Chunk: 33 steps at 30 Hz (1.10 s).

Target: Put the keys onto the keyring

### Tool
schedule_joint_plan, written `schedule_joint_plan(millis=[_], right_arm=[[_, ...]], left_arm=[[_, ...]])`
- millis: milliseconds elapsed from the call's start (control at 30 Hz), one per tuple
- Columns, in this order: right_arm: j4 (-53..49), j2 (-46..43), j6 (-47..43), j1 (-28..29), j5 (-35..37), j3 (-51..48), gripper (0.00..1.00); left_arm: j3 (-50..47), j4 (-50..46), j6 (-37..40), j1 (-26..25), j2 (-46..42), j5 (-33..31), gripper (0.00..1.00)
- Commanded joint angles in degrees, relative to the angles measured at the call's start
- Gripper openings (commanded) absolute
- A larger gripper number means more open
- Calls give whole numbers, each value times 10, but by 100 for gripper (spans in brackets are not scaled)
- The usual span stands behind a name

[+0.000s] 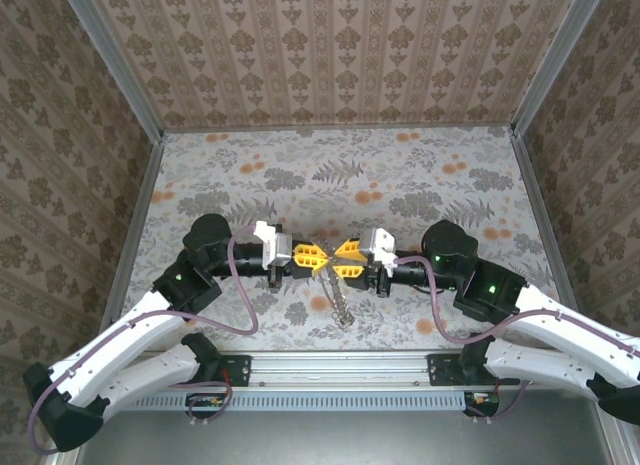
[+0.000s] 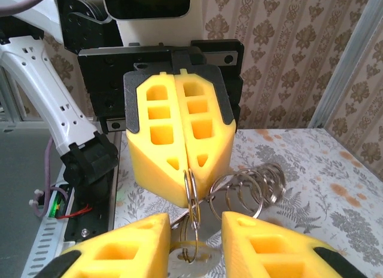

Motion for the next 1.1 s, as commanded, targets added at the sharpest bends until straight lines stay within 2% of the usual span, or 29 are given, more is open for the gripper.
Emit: schedule_joint_plan(millis=[0,67,200,300,367,500,600,667,800,1067], right_arm=[[35,7,6,2,-10,2,24],[35,9,5,2,-3,2,15],[36,5,2,2,2,-1,6],[13,7,2,2,12,11,0],[-13,8,-2,3,29,21,0],[-62,16,-11,2,67,37,0],[-87,27,-18,3,72,49,0],[-87,26,-22,4,64,47,0],[-87,24,-32,5,46,46,0],[-81,5,-37,7,30,36,0]], left_arm=[[8,20,-1,0,-1,20,0],[8,20,-1,0,-2,19,0],[13,7,2,-1,1,18,0],[45,-74,39,-6,8,-14,0],[76,-155,80,-12,7,-54,0],[168,-336,172,-56,38,-171,13],[218,-412,210,-96,78,-236,19],[235,-429,222,-111,97,-258,21],[249,-437,230,-115,119,-256,21],[256,-452,229,-116,116,-273,22]])
